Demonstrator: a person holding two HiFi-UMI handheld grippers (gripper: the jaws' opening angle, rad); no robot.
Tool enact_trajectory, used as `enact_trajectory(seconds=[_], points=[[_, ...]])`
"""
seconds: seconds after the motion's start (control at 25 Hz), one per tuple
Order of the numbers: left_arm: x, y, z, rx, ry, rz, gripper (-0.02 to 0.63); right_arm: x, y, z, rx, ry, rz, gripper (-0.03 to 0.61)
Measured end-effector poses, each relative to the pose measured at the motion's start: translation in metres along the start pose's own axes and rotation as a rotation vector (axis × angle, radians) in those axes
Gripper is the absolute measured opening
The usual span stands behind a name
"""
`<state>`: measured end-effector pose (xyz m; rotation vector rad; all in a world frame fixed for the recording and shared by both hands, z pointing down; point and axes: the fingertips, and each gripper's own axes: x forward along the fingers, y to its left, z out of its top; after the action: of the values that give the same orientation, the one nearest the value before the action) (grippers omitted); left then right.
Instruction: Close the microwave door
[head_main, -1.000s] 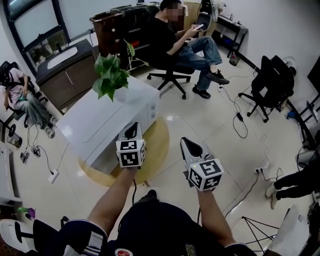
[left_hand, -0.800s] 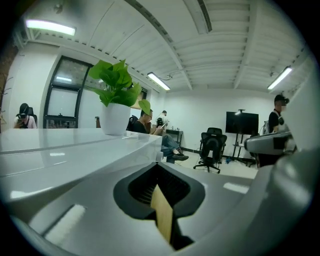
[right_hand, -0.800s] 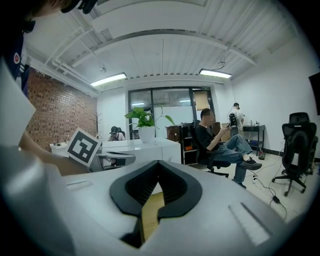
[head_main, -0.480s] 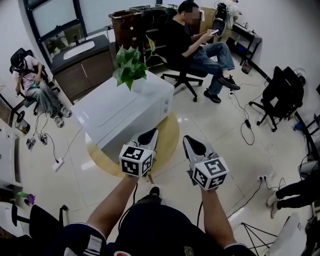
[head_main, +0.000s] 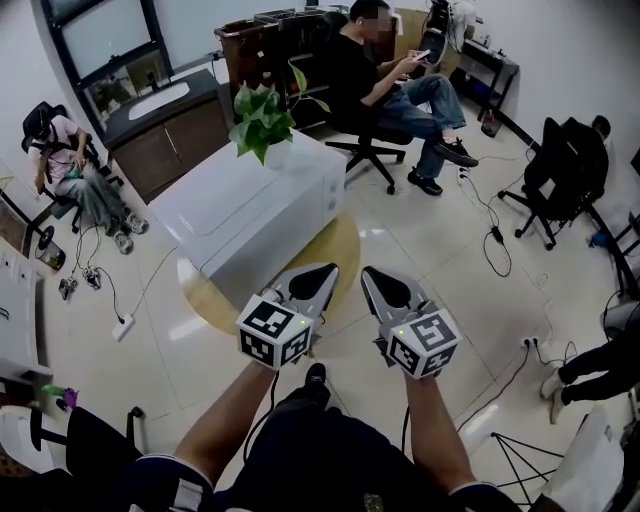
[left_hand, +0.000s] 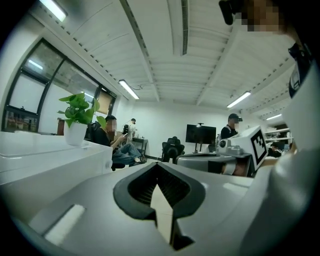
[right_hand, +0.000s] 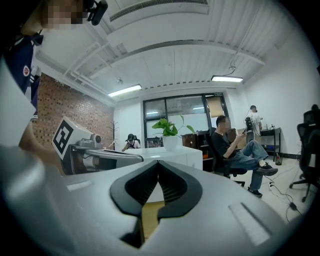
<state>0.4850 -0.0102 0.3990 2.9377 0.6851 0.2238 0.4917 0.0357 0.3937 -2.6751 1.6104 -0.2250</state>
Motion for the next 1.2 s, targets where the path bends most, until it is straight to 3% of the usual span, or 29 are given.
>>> enact_trajectory(seconds=[1.2], points=[[-0.023,-0.039,0.0,0.005,-0.006,-0.011,0.011,-0.026,0.017,0.001,0.0,-0.015,0.002,0.002]])
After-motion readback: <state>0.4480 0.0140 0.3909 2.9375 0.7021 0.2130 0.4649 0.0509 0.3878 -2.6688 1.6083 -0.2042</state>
